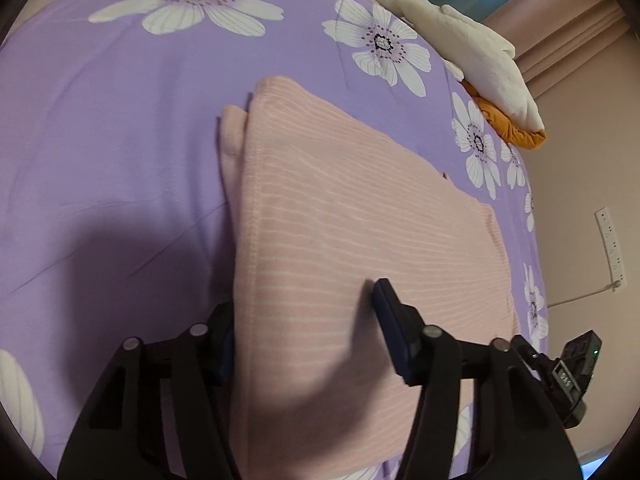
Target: Fold small clothes
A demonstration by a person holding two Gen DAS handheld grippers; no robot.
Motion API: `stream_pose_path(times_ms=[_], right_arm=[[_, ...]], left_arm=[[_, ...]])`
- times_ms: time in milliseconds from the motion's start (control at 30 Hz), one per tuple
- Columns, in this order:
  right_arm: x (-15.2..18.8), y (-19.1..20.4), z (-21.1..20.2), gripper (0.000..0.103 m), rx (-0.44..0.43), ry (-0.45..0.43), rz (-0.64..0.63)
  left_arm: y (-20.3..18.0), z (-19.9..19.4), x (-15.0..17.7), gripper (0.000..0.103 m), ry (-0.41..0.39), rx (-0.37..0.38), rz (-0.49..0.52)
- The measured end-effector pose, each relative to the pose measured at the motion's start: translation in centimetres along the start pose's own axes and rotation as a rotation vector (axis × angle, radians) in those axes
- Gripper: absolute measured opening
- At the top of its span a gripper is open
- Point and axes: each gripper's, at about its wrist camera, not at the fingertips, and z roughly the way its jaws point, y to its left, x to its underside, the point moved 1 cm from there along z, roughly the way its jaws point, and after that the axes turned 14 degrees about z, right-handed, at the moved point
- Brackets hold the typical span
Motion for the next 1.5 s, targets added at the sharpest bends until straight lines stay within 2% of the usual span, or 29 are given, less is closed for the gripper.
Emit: stream_pose_path(times_ms=[100, 167, 233, 300, 333, 400, 533, 733, 933, 1100, 1233, 1367, 1500], right_arm=[[-0.1, 0.5, 1.1, 0.064, -0.022, -0.009, 0.000], [-0.5, 0.8, 2.0, 0.050, -0.032, -0.018, -0.001], [-0.6, 0.8, 2.5, 0.032, -0.050, -0.014, 0.018], [-0.5, 0.9, 2.6, 0.020, -0.067, -0.015, 0.023], [-0.4, 0.9, 2.4, 0.019, -0.070, -0.021, 0.020], [-0.1, 1.2, 1.7, 0.016, -0.063, -0.049, 0.001], [0.3, 2.0, -1.0, 0.015, -0.082, -0.101, -0.036], [1.4, 2.3, -4.9, 0.015, -0.084, -0.144, -0.062], [2.8, 2.0, -7.0, 0.015, -0.052, -0.161, -0.093], [4.3, 1.3, -7.5, 0.015, -0.017, -0.157, -0.108], [4.4, 1.3, -6.9, 0.015, 0.032, -0.159, -0.126], [4.7, 1.9, -6.6, 0.015, 0.072, -0.178, -0.163], [4.8, 3.2, -7.0, 0.015, 0.075, -0.204, -0.209]], left_arm=[[-0.5, 0.4, -0.4, 0.047, -0.002, -0.032, 0.012], [-0.9, 0.6, -0.4, 0.042, -0.006, -0.057, 0.018], [-1.2, 0.6, -0.3, 0.028, -0.013, -0.064, 0.025], [-1.6, 0.4, -0.2, 0.023, -0.025, -0.079, 0.029], [-1.9, 0.2, -0.2, 0.020, -0.031, -0.093, 0.040], [-2.6, -0.4, -0.2, 0.019, -0.049, -0.098, 0.051], [-3.9, -2.4, -0.1, 0.018, -0.089, -0.058, 0.047], [-6.3, -4.3, 1.9, 0.019, -0.060, -0.051, 0.097], [-7.1, -5.3, 5.3, 0.019, -0.030, -0.035, 0.089], [-7.0, -5.3, 7.9, 0.021, -0.010, -0.071, 0.087], [-6.2, -4.7, 8.9, 0.029, 0.017, -0.127, 0.070], [-6.1, -5.4, 9.4, 0.031, 0.007, -0.134, 0.080], [-5.7, -6.3, 9.8, 0.033, -0.002, -0.129, 0.075]])
